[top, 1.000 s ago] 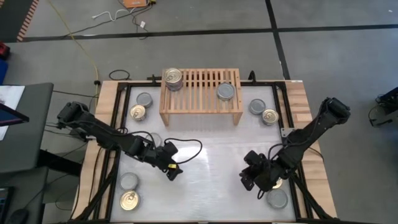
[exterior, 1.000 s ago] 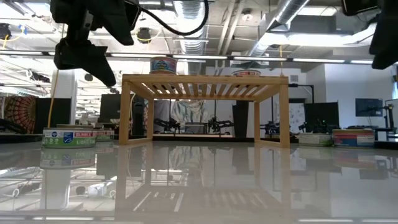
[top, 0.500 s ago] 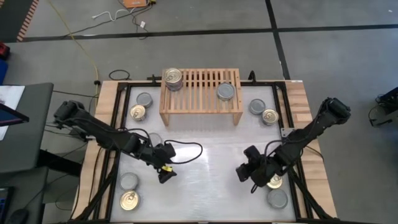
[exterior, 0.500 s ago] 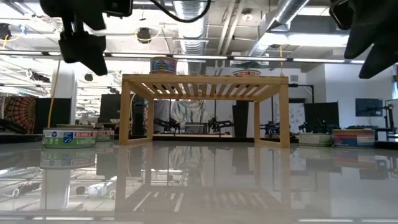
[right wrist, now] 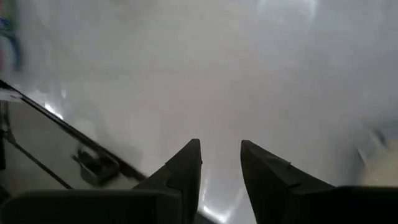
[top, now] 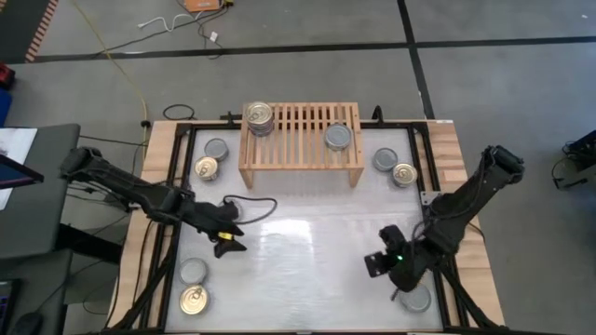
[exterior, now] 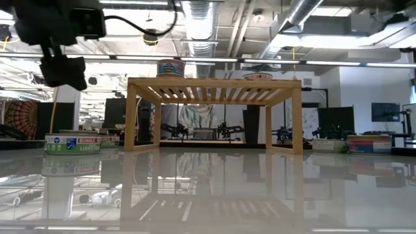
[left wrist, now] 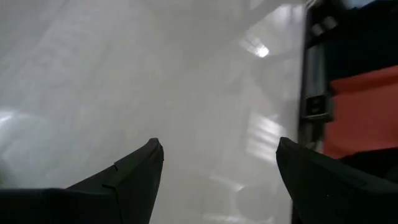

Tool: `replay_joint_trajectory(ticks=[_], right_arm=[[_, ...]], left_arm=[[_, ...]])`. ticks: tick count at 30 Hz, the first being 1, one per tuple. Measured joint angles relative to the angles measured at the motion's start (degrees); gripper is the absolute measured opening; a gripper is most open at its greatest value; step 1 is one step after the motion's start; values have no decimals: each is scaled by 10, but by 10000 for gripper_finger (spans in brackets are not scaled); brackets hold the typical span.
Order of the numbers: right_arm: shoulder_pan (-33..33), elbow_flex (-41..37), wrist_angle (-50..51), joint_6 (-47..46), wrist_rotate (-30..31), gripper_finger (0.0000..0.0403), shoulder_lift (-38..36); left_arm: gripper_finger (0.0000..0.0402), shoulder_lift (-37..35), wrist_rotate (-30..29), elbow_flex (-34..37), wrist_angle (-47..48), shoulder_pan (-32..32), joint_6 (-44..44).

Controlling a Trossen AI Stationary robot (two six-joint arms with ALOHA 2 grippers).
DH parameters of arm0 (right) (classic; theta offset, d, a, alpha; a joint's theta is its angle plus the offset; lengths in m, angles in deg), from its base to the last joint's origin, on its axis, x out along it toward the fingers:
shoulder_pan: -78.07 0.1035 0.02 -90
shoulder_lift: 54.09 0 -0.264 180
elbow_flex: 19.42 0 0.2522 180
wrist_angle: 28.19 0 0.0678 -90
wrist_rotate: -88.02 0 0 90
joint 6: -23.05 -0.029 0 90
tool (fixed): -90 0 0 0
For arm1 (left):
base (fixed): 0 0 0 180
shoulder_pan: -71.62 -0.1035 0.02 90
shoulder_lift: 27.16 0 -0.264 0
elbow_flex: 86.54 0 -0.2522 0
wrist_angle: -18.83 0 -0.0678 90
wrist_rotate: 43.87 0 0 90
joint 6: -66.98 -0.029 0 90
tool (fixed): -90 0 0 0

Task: Stack canned seafood by type on shelf
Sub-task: Stack the green tuna can on top of the other green tuna can on the shelf

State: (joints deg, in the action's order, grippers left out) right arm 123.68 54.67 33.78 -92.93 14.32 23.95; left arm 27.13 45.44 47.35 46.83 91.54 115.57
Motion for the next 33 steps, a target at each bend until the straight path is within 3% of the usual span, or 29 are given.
replay_joint_trajectory(ticks=[3, 7, 10, 12, 21, 27, 33], right_arm=[[37, 3, 15, -67, -46, 131, 0], [86, 4, 20, -154, -151, 128, 25], [109, 3, -1, -177, -238, 127, 57], [117, 3, -19, -182, -262, 127, 79], [116, 3, -20, -169, -289, 127, 181], [67, 6, -73, -88, -298, 127, 214], [-17, 5, -74, 22, -234, 127, 210]], left_arm=[[299, -54, -2, 42, -43, -2, 6], [299, -100, -20, 63, -63, -2, 5], [299, -113, -27, 63, -63, -2, -12], [299, -116, -28, 63, -66, -2, -20], [299, -116, -29, 63, -68, -2, -22], [299, -116, -30, 63, -90, -2, -7], [299, -116, -30, 63, -106, -2, 7]])
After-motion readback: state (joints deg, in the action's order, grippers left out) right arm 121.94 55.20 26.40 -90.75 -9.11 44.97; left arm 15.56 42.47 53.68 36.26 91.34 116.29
